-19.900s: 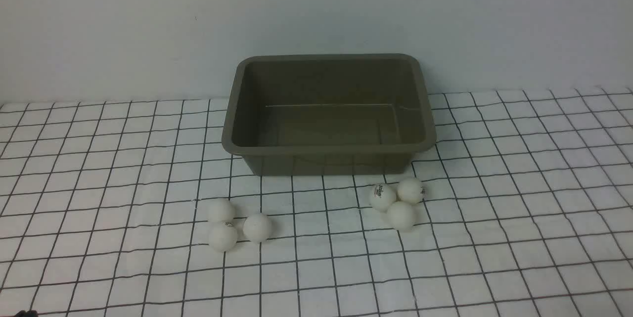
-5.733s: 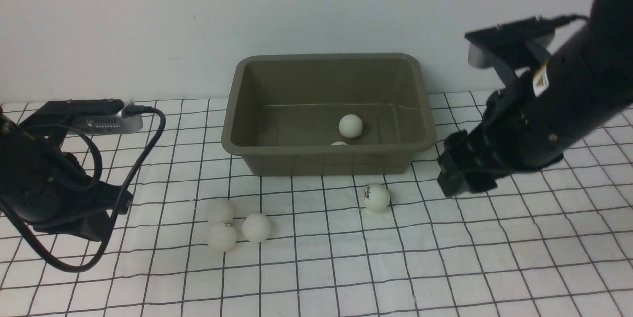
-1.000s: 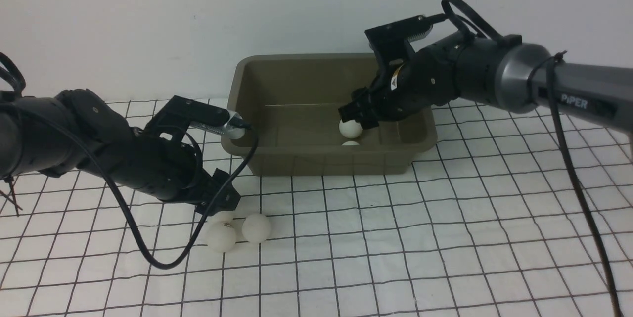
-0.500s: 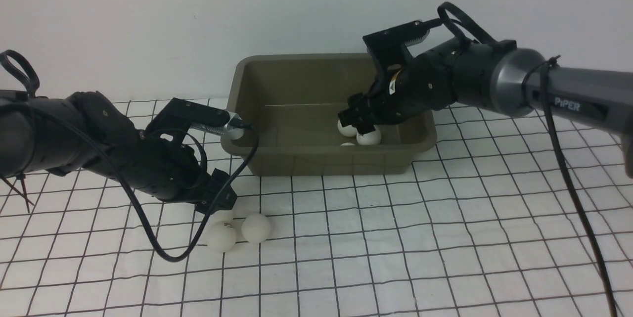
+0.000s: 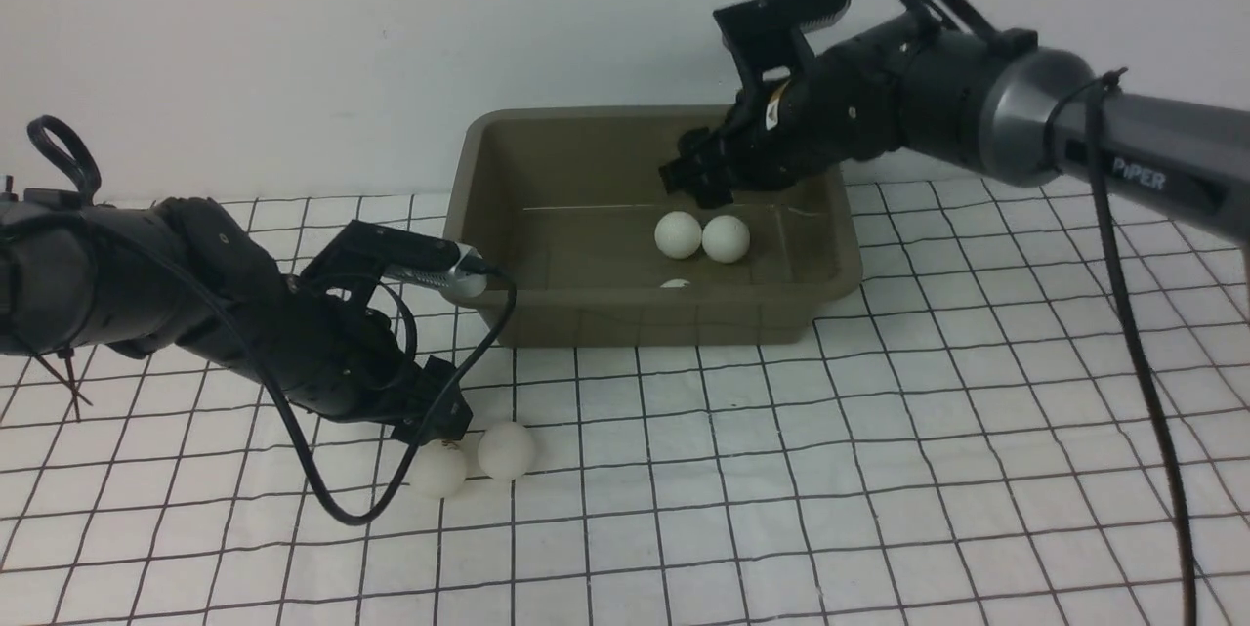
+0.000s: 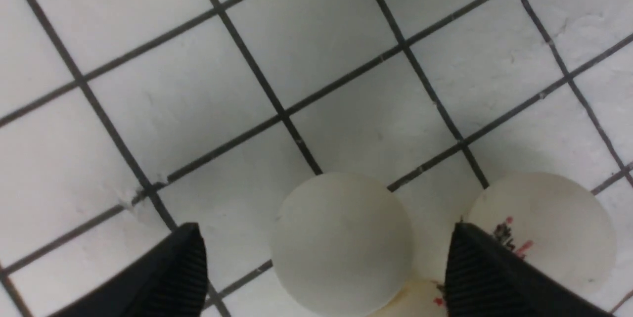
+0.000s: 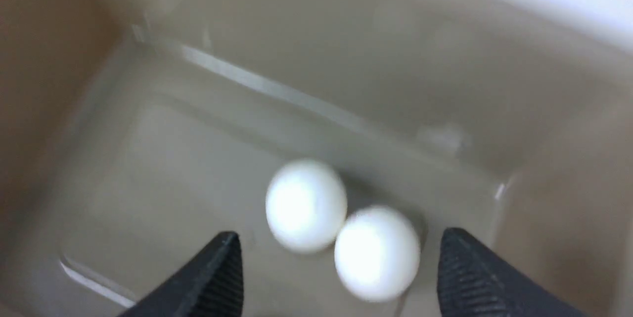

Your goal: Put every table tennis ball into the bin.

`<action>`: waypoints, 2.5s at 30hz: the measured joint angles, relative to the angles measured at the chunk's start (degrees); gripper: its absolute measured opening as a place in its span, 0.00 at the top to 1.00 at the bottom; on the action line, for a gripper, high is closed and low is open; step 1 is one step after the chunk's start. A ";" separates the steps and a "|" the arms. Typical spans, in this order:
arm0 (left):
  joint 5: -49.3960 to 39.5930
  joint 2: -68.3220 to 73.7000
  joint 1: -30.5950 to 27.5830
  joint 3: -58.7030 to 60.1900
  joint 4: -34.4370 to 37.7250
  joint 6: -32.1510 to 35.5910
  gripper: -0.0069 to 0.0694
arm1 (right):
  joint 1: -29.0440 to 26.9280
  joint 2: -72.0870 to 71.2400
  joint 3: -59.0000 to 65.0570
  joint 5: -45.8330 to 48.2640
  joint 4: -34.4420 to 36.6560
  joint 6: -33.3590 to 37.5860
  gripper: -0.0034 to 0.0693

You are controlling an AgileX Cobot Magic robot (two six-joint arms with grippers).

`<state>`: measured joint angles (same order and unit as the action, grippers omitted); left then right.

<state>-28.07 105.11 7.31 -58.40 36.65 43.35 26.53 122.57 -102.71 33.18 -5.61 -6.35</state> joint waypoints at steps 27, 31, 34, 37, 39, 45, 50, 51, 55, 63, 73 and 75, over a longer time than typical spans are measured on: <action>1.48 3.09 0.11 -0.22 0.05 0.00 0.44 | 0.00 -34.35 -14.33 35.29 -10.04 8.64 0.97; -0.24 2.92 0.11 -3.50 0.05 0.00 0.44 | 0.00 -47.86 0.58 35.75 -10.94 7.16 0.97; -3.81 1.42 0.11 -7.12 -0.20 -0.20 0.44 | 0.00 -58.40 15.22 33.34 -12.35 3.11 0.97; -8.82 -1.80 0.11 -10.16 -2.05 -2.44 0.44 | 0.00 -67.26 29.18 30.60 -14.50 -2.51 0.97; -11.42 -3.99 0.11 -11.07 -5.29 -5.75 0.44 | 0.00 -73.02 38.72 29.08 -15.88 -6.93 0.97; -13.18 -10.64 2.39 -14.13 -13.58 -14.66 0.44 | 0.00 -81.19 59.87 22.55 -17.11 -14.97 0.97; -13.33 -7.11 7.03 -20.02 -13.69 -15.60 0.44 | 0.00 -81.69 65.94 18.45 -14.89 -18.12 0.97; -13.08 -4.70 7.75 -21.86 -13.69 -15.85 0.44 | 0.00 -81.69 66.15 18.26 -14.27 -18.25 0.97; -12.25 4.26 8.18 -29.57 -13.51 -16.60 0.44 | 0.00 -81.75 66.20 17.93 -12.29 -17.95 0.97; -12.08 15.30 8.18 -39.57 -13.44 -15.46 0.34 | 0.00 -81.75 66.20 17.93 -9.77 -17.66 0.97; -26.34 12.74 8.18 -47.14 -15.85 -12.30 0.34 | 0.00 -81.75 66.20 17.93 -13.52 -17.66 0.97; -31.53 9.30 8.18 -47.60 -17.13 -12.27 0.39 | 0.00 -81.75 66.20 17.93 -13.96 -17.66 0.97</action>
<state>-59.60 114.41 15.49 -106.00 19.52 31.07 26.53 40.82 -36.51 51.11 -19.57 -24.01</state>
